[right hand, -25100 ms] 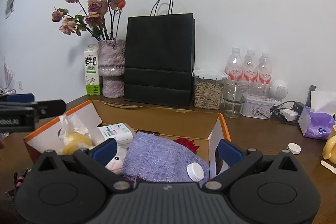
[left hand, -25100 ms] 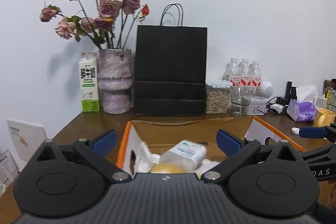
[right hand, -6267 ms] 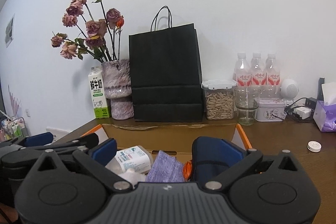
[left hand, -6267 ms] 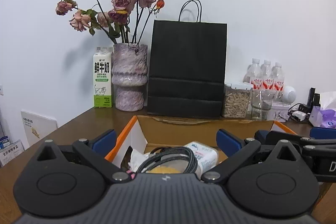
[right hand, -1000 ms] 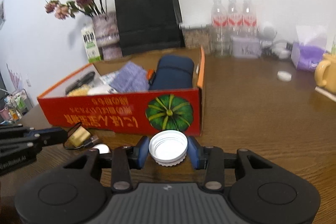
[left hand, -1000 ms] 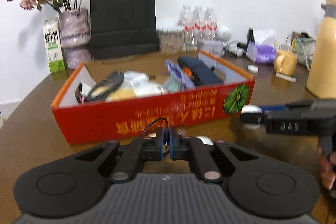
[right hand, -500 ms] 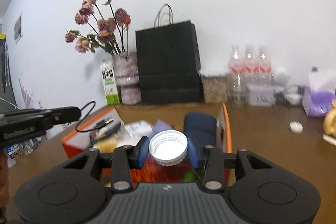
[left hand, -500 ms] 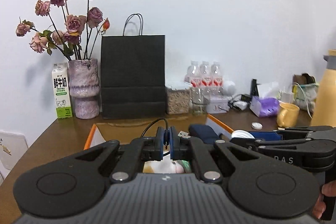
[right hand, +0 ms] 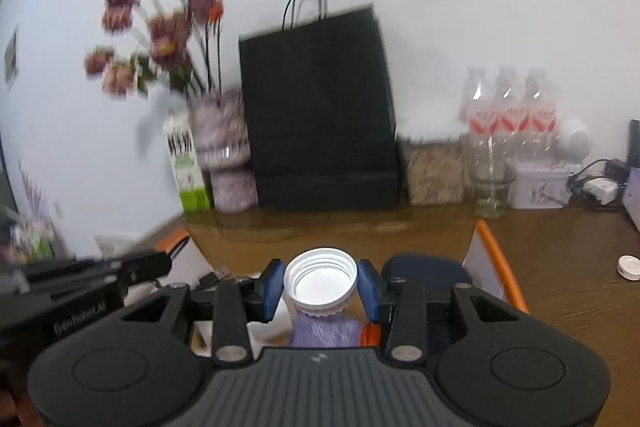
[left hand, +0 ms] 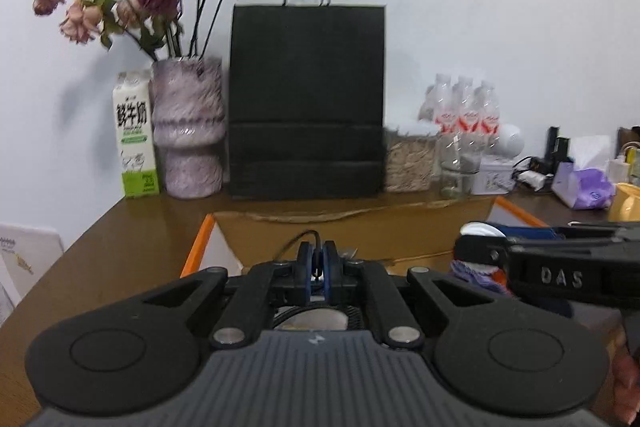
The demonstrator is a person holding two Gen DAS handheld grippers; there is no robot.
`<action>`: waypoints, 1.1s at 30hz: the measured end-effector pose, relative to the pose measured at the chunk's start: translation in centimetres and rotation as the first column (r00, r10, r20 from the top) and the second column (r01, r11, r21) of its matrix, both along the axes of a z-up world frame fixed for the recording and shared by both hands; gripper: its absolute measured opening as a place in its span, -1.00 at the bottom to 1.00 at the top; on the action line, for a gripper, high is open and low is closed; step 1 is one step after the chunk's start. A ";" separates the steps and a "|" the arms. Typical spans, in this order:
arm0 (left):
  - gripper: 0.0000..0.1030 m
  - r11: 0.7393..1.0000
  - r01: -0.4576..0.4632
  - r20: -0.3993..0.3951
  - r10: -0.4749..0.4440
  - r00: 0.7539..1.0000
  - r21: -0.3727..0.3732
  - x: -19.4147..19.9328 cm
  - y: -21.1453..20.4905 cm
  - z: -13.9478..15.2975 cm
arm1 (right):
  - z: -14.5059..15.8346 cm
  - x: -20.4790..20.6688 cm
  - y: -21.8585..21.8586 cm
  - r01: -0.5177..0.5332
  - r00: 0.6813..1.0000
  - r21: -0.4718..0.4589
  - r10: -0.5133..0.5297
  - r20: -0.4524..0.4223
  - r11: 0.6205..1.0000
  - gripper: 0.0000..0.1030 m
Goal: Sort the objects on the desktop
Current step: 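Carry white lid and yellow block into the box and open both tools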
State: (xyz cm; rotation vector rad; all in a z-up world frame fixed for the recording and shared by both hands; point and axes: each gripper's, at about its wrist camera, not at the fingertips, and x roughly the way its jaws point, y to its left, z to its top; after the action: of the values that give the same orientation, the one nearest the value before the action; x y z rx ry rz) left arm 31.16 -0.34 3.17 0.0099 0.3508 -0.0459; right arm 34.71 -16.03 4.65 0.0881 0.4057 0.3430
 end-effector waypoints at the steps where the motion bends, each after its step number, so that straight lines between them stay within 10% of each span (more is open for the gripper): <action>1: -0.89 1.000 0.003 -0.003 -0.003 1.000 0.002 0.1 0.0 -0.2 | -0.5 0.3 0.1 -0.005 1.000 -0.009 0.005 -0.011 1.000 -0.25; 5: -0.63 0.999 -0.020 0.015 0.019 1.000 0.049 -0.3 -0.7 -0.7 | -1.5 0.7 0.2 -0.024 0.999 -0.020 0.023 -0.038 1.000 -0.15; 7: 0.30 0.997 -0.039 0.035 0.036 0.999 0.066 -0.7 -0.9 -0.6 | -1.9 0.5 0.2 -0.030 0.998 -0.031 0.028 -0.050 0.999 0.35; 9: 0.59 0.993 -0.084 0.073 0.077 0.994 0.084 -1.4 -1.0 -0.5 | -1.8 -0.4 0.0 -0.041 0.999 -0.030 0.040 -0.030 0.999 0.86; 12: 1.00 0.987 -0.142 0.120 0.133 0.984 0.074 -2.3 -0.8 -0.2 | -1.1 -2.0 0.1 0.004 1.000 -0.064 -0.002 0.031 0.998 1.00; 33: 1.00 0.985 -0.164 0.151 0.154 0.977 0.058 -3.7 -1.0 -0.4 | -0.6 -4.7 -0.5 0.058 0.995 -0.101 -0.050 0.088 0.993 1.00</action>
State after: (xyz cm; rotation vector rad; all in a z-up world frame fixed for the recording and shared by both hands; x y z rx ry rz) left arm 27.44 -1.36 2.77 0.0540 0.2059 0.1254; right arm 30.04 -16.50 4.04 -0.0173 0.3351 0.2708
